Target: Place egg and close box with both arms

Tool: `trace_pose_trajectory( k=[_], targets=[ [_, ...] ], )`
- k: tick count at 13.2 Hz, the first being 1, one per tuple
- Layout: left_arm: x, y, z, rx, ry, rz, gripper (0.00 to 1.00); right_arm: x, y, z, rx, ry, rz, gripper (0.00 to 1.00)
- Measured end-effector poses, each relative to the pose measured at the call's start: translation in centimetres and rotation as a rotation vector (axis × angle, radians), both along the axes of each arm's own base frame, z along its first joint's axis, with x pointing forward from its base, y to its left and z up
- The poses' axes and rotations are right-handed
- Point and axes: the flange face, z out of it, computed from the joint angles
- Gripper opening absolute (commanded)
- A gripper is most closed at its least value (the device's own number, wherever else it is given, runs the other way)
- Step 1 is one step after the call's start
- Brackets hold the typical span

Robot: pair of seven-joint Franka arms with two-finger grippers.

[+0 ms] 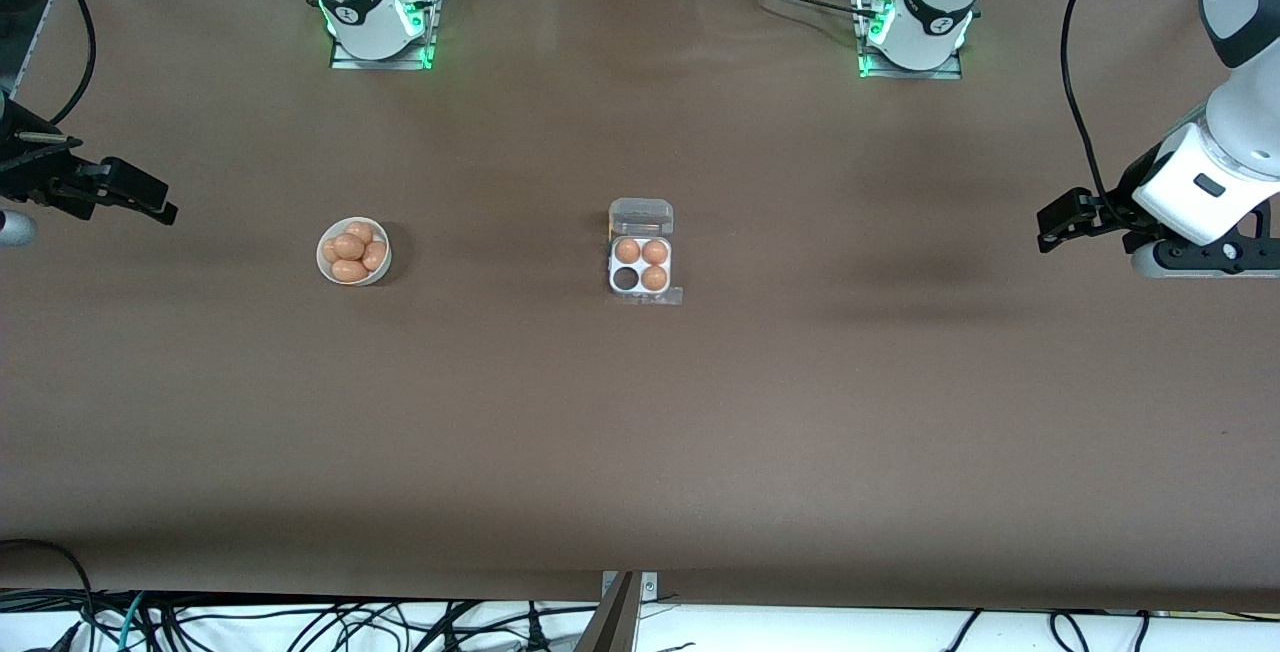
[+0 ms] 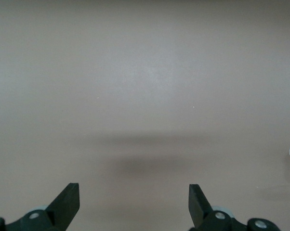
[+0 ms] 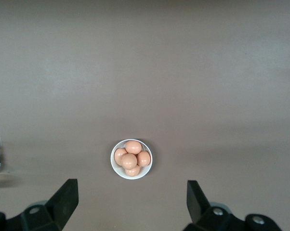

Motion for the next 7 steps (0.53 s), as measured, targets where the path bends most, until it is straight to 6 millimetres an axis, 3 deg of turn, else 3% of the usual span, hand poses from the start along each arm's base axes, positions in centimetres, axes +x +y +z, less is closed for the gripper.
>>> trace_pose_trajectory(
  k=[7],
  targets=[
    [0.02,0.57,-0.05,0.000,0.002,0.005,1.00,-0.02,-0.09,-0.02,0.000,0.002,-0.002,1.00]
  ],
)
